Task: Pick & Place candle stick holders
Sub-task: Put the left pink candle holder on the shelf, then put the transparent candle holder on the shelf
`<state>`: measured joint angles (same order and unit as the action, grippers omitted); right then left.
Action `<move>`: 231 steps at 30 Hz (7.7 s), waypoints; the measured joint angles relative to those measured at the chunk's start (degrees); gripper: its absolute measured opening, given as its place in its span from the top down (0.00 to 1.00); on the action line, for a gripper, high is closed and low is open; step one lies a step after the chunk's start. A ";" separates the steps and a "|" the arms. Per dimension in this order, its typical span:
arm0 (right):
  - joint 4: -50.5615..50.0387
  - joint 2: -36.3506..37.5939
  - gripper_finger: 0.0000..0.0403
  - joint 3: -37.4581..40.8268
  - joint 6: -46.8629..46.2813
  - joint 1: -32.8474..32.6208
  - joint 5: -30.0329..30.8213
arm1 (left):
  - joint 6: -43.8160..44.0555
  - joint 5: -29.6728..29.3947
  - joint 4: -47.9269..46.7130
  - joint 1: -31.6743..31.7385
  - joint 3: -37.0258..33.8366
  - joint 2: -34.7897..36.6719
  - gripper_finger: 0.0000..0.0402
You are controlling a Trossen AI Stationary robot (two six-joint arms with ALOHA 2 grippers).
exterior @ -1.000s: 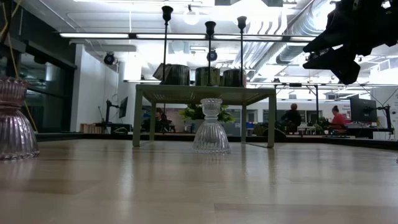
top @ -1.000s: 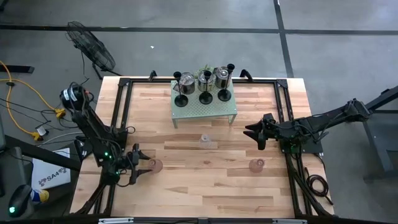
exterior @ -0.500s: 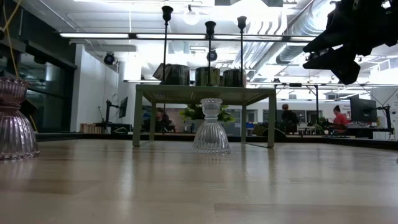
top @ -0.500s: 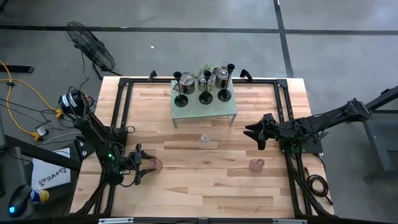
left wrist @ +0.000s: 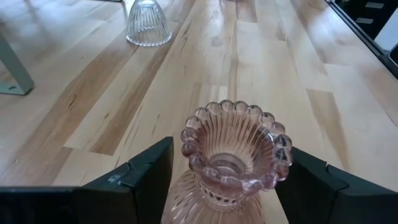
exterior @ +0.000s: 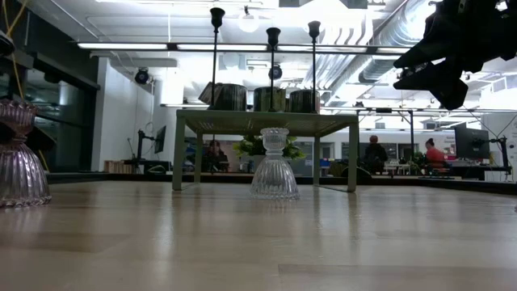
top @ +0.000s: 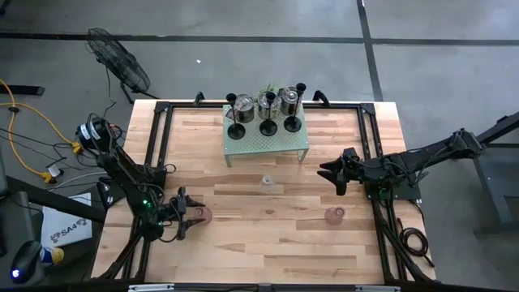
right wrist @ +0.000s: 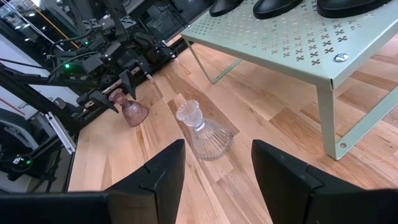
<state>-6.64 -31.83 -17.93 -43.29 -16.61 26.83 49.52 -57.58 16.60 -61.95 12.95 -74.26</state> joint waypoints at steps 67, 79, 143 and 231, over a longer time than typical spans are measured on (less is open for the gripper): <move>-0.01 0.02 0.56 0.00 0.00 0.01 0.00 | -28.68 9.66 -13.31 55.34 34.91 0.02 0.70; 0.00 0.02 0.56 0.00 0.01 0.01 0.00 | -29.94 15.75 -5.71 61.20 35.04 -5.51 0.70; 0.00 0.01 0.56 0.00 0.00 0.00 0.00 | -26.80 13.74 -6.36 64.62 39.10 -12.57 0.67; -0.01 -0.11 0.56 0.02 0.00 0.01 0.00 | -40.72 6.10 32.59 38.26 30.02 -31.51 0.24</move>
<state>-6.66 -31.94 -17.91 -43.29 -16.60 26.83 8.80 -51.48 49.19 -23.68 42.97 -105.77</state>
